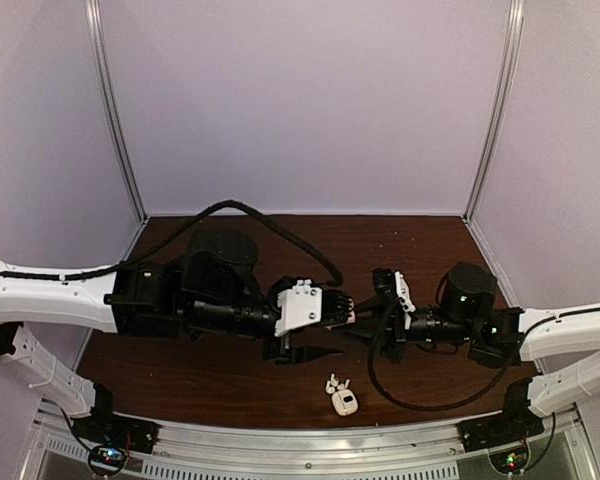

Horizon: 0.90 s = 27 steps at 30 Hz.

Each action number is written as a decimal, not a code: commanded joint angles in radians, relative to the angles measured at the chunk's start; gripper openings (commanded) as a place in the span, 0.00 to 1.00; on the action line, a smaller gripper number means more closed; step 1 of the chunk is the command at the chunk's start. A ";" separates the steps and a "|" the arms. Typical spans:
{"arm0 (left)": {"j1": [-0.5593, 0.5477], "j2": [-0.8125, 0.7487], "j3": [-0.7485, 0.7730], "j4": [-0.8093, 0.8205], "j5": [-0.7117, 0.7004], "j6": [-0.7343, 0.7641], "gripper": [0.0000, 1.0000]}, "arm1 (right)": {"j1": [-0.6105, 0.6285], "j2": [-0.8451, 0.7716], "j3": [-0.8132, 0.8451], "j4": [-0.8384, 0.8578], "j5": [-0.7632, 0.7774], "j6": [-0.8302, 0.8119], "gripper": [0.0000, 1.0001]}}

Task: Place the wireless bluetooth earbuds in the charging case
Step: Adjust the right earbud in the right side groove of the charging case, then move the charging case to the center of the board.

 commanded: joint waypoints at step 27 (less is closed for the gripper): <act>0.069 0.136 -0.240 0.274 0.156 -0.126 0.52 | -0.266 -0.306 -0.209 -0.071 0.123 0.286 0.00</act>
